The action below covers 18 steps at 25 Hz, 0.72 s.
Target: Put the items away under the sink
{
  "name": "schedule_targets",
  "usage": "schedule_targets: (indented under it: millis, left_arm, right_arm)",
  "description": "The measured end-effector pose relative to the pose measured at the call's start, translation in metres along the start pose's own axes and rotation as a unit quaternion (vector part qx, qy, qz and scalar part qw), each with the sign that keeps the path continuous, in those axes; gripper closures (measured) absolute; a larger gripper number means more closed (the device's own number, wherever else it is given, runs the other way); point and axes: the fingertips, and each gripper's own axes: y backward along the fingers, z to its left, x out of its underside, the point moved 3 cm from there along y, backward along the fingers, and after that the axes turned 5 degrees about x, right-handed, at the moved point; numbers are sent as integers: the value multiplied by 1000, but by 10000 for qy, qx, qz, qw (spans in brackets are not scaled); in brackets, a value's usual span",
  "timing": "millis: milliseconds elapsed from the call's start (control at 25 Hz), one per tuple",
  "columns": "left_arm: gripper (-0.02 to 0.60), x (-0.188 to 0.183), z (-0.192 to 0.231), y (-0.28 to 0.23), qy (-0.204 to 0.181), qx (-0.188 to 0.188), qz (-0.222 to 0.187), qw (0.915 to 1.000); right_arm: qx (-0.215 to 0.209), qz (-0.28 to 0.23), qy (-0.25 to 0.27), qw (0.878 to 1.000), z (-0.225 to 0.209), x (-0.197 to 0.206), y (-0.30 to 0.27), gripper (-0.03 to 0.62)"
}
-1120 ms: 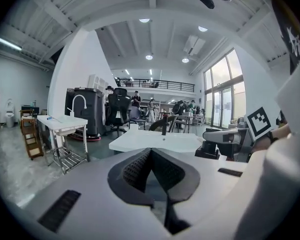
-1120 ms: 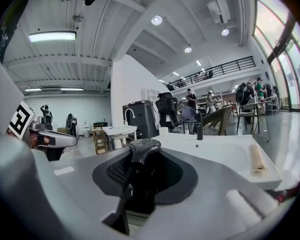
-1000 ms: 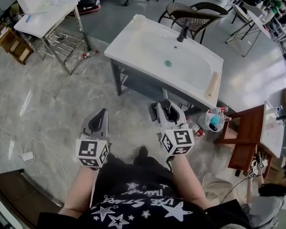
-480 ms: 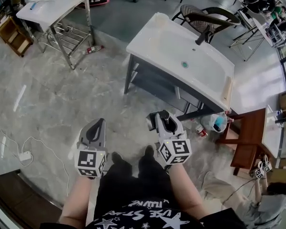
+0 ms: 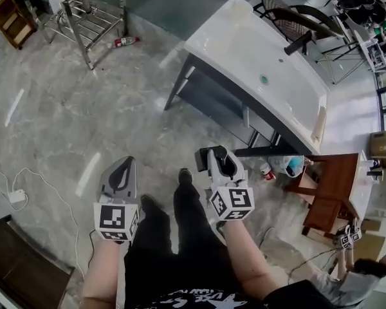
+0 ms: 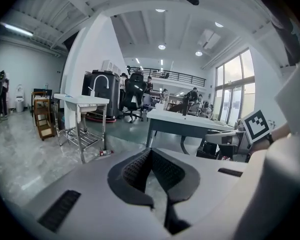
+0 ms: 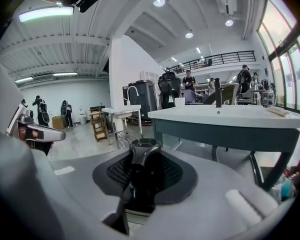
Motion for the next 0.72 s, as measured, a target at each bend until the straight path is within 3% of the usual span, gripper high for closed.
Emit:
schedule_targets:
  millis: [160,280,400,480,720]
  left_arm:
    - [572,22,15,-30,15,-211,21,9998]
    - [572,41,11,-53,5,-121,109,9999]
    - [572,59,0,-78,-276,24,296,9992]
    - [572,71,6,-96,-399,-148,313,9986]
    - [572,97,22,-153,-142,-474,436,9978]
  right_arm:
    - [15,-96,-133,9999,-12,22,-43,499]
    - [23,-137,-255,9996,-19,40,-74,499]
    - [-82,-140,-342,9993,-31,56,-103,499]
    - [-154,-160,-374,9991,-41,67,-123,499]
    - [-229,-82,-109,9996,-75,99,-187,499]
